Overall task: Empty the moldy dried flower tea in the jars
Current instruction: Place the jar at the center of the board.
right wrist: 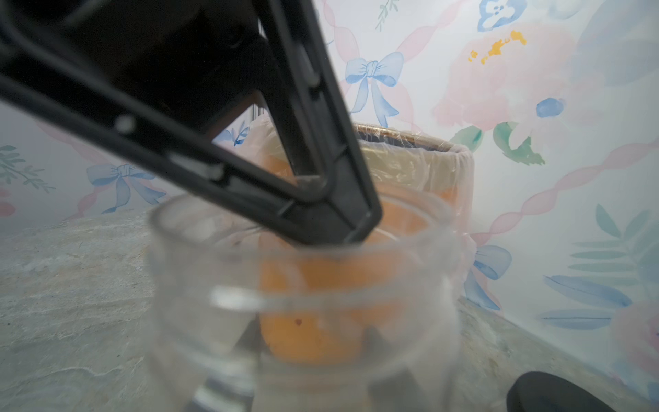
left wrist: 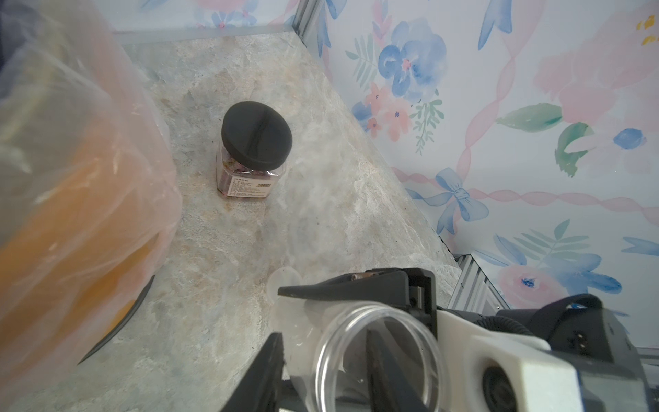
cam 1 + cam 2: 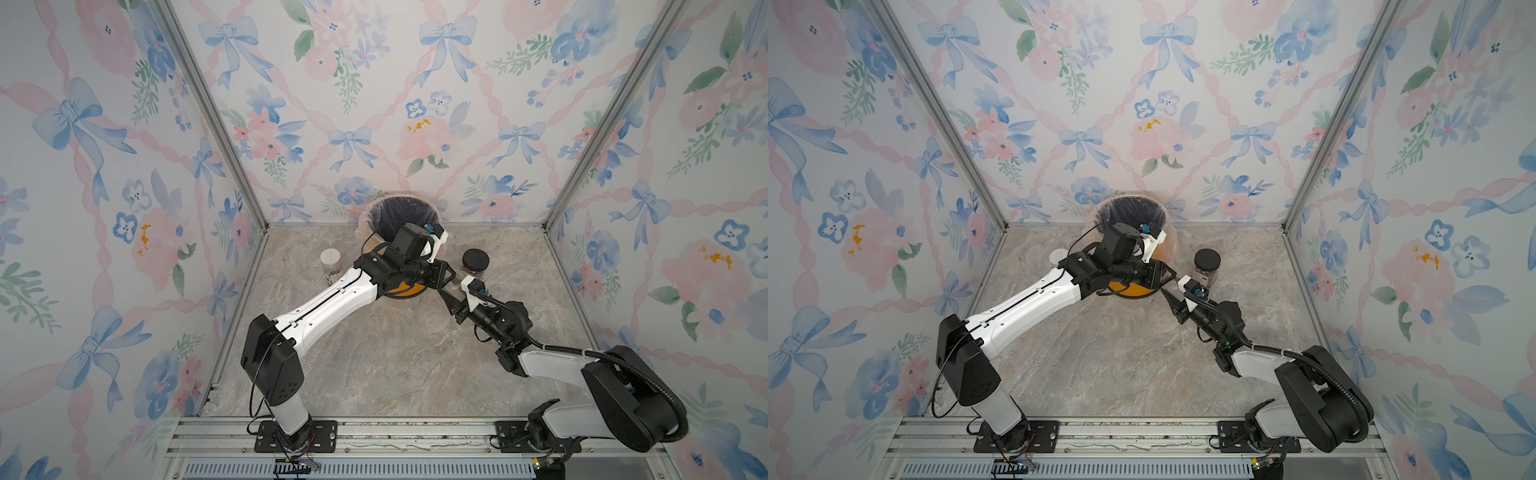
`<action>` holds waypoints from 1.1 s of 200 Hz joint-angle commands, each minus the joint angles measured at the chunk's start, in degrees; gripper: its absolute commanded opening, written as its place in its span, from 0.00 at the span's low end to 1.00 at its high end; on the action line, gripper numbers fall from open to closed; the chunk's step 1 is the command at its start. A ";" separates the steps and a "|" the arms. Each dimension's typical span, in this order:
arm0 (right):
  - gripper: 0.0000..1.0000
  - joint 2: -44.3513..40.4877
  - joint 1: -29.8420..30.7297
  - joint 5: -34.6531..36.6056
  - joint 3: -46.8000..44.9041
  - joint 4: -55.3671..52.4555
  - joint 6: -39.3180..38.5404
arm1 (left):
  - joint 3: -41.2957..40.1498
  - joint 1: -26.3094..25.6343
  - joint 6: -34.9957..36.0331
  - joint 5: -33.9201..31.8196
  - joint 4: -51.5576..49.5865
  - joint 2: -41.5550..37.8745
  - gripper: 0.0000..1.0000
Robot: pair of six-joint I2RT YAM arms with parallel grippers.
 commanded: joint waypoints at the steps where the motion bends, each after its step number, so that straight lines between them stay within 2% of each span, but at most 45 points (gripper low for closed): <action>1: 0.48 -1.09 -0.17 -0.81 0.37 1.53 0.54 | -1.18 -0.52 0.82 0.70 -1.61 -0.57 0.32; 51: 0.51 -1.30 -0.08 -0.81 0.62 -0.68 -0.35 | -0.95 -0.86 1.17 -1.54 -2.22 0.26 0.00; 94: 0.54 -0.80 -0.34 -1.02 1.24 -1.71 -0.62 | -0.94 -1.15 1.76 -2.34 -2.25 0.81 0.00; 137: 0.61 0.62 -0.77 -1.77 2.71 -2.43 0.25 | -1.48 -1.42 2.18 -3.50 -2.21 0.83 0.00; 150: 0.58 1.62 -0.79 -2.43 3.18 -2.02 0.56 | -1.65 -1.40 2.40 -3.93 -2.48 0.81 0.00; 170: 0.45 4.24 -0.74 -3.48 4.01 0.35 1.72 | -1.90 -1.41 2.47 -4.07 -2.65 0.97 0.00; 185: 0.38 6.58 -0.55 -3.56 4.15 3.87 3.02 | -2.20 -1.41 2.58 -4.70 -2.69 0.67 0.09; 220: 0.38 12.57 0.41 -3.68 5.10 7.84 5.01 | -3.59 -1.34 2.86 -6.49 -2.74 -0.36 0.10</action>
